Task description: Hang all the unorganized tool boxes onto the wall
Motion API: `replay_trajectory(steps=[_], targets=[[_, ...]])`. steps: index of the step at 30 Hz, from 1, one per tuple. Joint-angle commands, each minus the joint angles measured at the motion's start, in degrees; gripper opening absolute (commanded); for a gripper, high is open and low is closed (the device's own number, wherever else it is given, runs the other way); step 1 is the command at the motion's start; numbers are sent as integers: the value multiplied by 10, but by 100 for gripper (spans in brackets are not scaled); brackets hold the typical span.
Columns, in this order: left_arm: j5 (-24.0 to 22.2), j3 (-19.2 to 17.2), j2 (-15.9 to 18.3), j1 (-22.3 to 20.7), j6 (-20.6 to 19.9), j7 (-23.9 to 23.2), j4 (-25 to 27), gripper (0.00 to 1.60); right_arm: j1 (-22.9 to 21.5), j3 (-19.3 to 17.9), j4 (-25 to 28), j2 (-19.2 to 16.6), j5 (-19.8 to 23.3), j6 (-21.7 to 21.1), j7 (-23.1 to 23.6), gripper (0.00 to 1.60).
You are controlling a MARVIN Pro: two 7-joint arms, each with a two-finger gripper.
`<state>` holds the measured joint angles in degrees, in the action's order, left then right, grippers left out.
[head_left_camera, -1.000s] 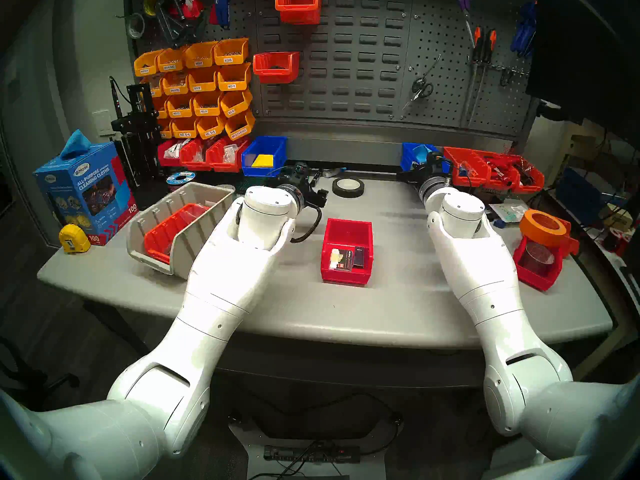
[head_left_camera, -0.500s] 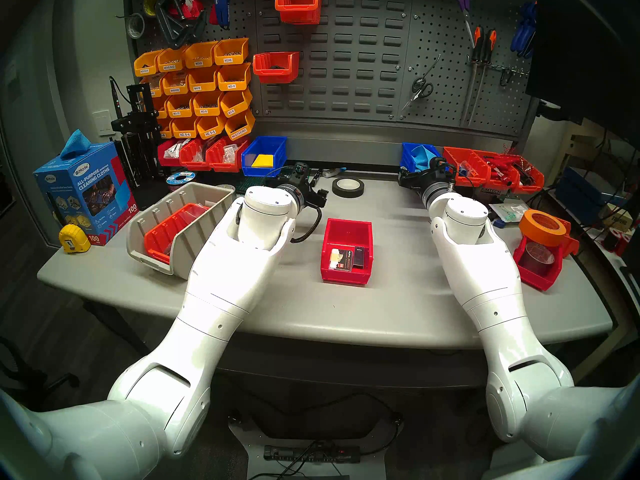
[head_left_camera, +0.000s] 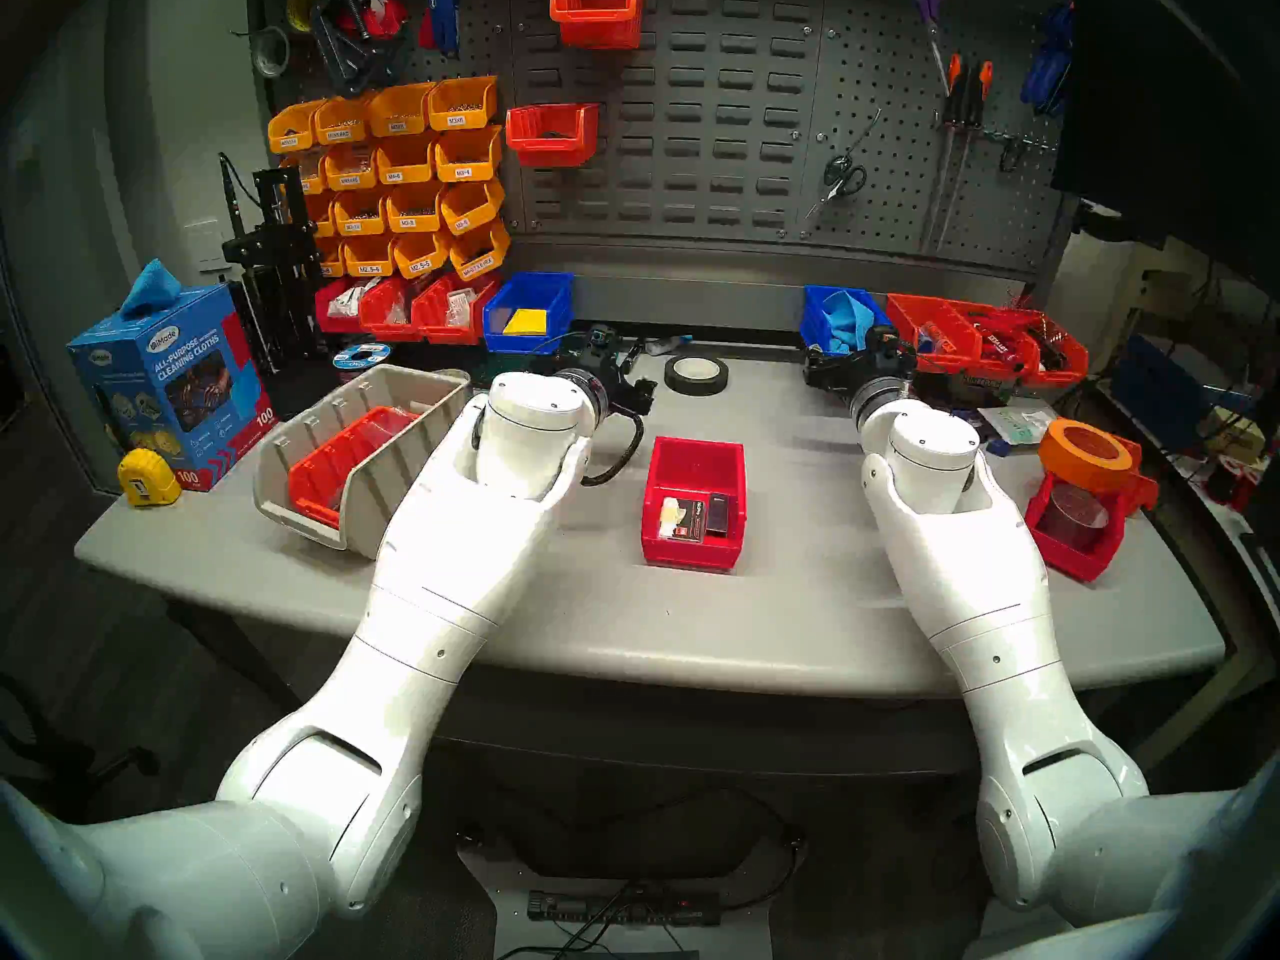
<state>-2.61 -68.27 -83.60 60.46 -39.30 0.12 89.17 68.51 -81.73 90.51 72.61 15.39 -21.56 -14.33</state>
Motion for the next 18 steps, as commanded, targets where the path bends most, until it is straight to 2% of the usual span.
replay_trajectory(steps=[1, 18], targets=[[0, -2, -2, -8, -1, -1, 6, 160, 39, -5, 60, -2, -18, -18, -40, 160], [3, -4, -4, -7, -1, -3, 6, 160, 125, -23, 166, -5, -41, -71, -120, 160]])
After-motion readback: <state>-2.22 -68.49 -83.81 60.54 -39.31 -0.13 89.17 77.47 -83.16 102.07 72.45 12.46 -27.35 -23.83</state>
